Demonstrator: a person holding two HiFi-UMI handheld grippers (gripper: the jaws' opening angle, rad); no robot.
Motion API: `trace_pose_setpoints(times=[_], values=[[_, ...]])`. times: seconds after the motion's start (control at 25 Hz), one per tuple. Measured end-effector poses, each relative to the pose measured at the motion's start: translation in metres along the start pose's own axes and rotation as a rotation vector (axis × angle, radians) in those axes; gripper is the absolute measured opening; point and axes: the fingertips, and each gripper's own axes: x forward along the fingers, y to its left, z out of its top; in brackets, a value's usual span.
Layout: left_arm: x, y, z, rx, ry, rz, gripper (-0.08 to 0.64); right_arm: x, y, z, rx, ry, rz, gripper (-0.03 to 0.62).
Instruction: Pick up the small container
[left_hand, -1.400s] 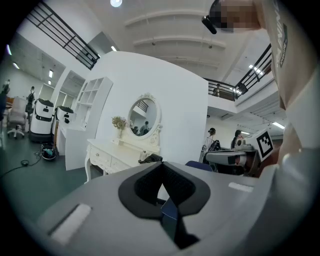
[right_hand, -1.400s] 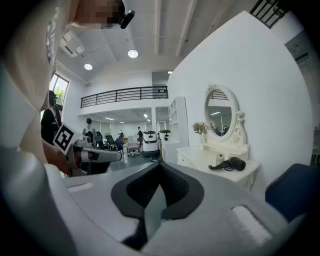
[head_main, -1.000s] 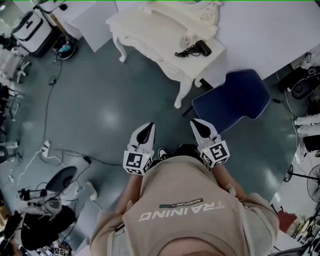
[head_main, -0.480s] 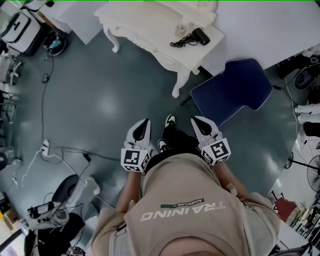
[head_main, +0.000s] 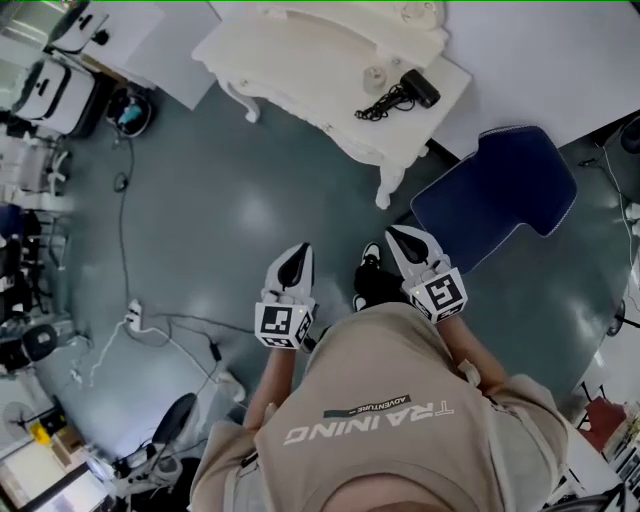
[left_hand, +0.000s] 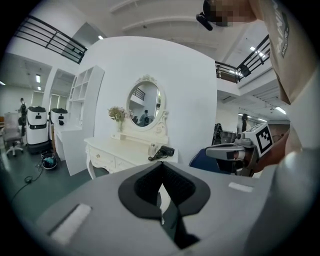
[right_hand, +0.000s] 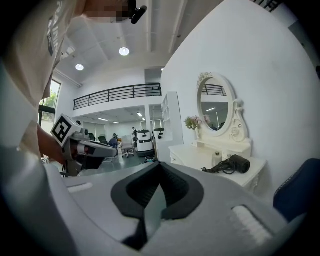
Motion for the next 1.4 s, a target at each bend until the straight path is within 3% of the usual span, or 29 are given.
trace_pose_setpoints(times=[0.28,0.48,0.6,0.96,1.16,1.4], values=[[0.049,0.033,0.057,0.022,-0.021,0.014,0.017,0.056,-0.048,0.027,0.04,-0.009,0.024,0.003],[0.069,0.052,0.058,-0.08,-0.026,0.014,0.017,0.086,-0.059,0.027,0.018,0.02,0.057,0.003],[0.078,0.059,0.06,-0.071,-0.01,-0.003,0.018,0.094,-0.059,0.03,0.022,0.03,0.048,0.003],[0.118,0.106,0.066,-0.082,-0.017,-0.142,0.017,0.139,-0.064,0.041,0.016,0.038,-0.084,0.003],[0.155,0.138,0.08,-0.008,-0.054,-0.251,0.017,0.167,-0.085,0.056,0.067,-0.017,-0.204,0.003],[0.189,0.173,0.092,0.018,-0.069,-0.303,0.017,0.198,-0.107,0.079,0.021,-0.023,-0.288,0.003]])
